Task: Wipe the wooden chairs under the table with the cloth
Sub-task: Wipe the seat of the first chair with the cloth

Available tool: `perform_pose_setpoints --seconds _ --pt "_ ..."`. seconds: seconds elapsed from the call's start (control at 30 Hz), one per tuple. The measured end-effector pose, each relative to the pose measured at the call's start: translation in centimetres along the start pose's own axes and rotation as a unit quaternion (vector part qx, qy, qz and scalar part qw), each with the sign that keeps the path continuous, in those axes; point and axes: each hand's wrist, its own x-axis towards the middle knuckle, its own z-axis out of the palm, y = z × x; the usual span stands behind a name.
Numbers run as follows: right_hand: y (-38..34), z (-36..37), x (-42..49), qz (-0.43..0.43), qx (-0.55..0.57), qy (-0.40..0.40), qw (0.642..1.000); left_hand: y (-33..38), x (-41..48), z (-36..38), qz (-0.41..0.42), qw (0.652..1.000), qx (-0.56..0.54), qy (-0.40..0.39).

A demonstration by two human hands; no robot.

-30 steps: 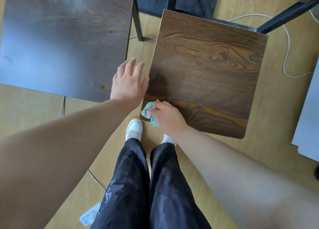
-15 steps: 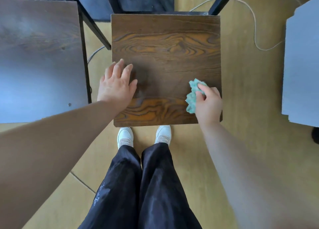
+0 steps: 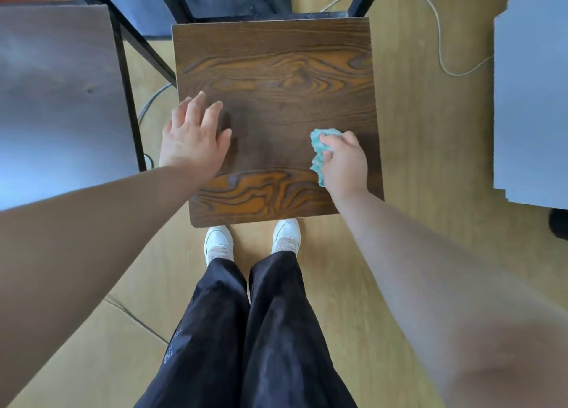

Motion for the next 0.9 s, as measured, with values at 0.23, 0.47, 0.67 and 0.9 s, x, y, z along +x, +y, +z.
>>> perform_pose_setpoints --seconds 0.23,0.47,0.67,0.9 --pt "-7.5 4.3 -2.5 -0.124 -0.042 -0.101 0.986 -3.5 -3.3 0.9 -0.052 0.999 -0.011 -0.010" --pt "-11.2 9.9 -7.8 -0.221 -0.027 -0.164 0.961 -6.8 -6.4 1.7 -0.104 0.994 -0.041 0.000" --pt "-11.5 11.2 -10.2 -0.254 -0.045 -0.159 0.953 -8.4 -7.4 2.0 -0.118 0.992 -0.040 0.008" --pt "-6.9 6.7 -8.9 -0.238 0.024 -0.100 0.966 -7.5 -7.2 1.7 -0.090 0.995 -0.043 0.011"
